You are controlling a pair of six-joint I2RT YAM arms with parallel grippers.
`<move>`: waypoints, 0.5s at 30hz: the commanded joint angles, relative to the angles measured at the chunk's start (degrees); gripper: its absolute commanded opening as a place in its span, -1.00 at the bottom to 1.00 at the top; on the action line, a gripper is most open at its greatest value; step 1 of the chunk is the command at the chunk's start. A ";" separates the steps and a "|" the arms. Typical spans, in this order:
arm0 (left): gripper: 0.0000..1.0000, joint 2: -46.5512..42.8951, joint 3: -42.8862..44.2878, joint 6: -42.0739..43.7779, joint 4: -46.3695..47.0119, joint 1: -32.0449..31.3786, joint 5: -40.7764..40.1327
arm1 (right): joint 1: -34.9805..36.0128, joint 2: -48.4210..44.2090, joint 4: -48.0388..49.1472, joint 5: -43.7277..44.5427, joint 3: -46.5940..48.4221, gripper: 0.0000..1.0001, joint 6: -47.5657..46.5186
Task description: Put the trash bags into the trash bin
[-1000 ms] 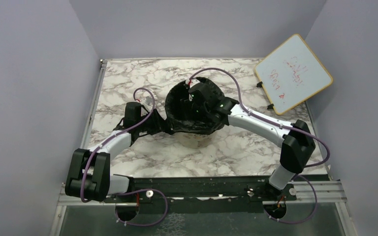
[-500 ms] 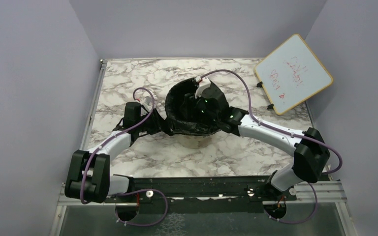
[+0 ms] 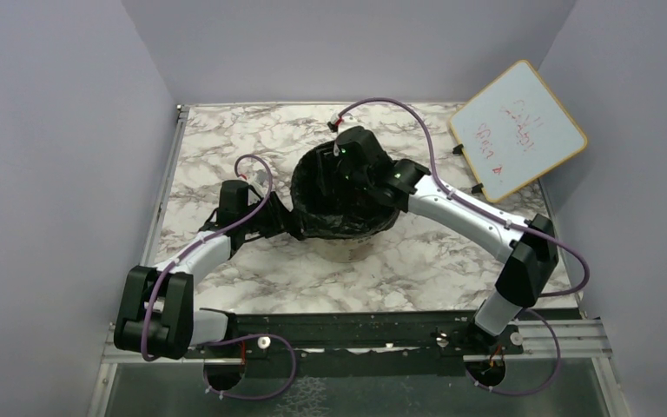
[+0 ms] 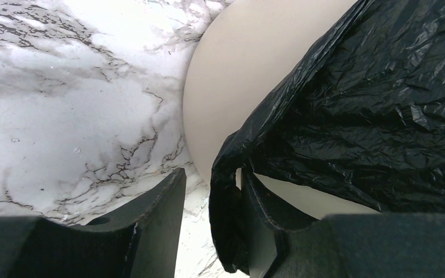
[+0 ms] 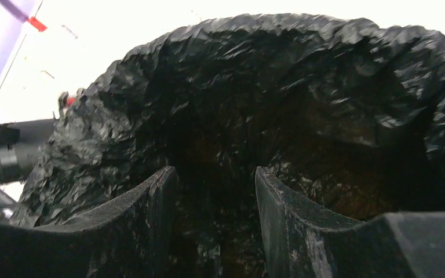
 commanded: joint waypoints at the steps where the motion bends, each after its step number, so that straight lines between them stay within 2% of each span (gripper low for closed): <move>1: -0.17 -0.87 0.88 0.94 -0.36 -0.14 -0.45 | 0.21 0.83 -8.78 -6.23 7.17 0.15 -1.58; 3: -0.17 -0.91 0.94 1.07 -0.45 -0.19 -0.35 | 0.23 2.78 -13.98 -5.28 11.53 0.15 -1.81; 5: -0.17 -1.02 1.02 1.24 -0.72 -0.15 -0.50 | 0.25 3.12 -16.01 -3.84 10.89 0.15 -1.94; 11: -0.17 -1.58 1.12 1.38 -1.07 -0.15 -0.79 | 0.22 4.54 -12.56 -4.74 1.13 0.02 -0.47; 15: -0.17 -1.23 1.28 1.41 -0.95 -0.17 -0.71 | 0.22 10.66 -11.18 -7.41 3.61 -0.07 -2.27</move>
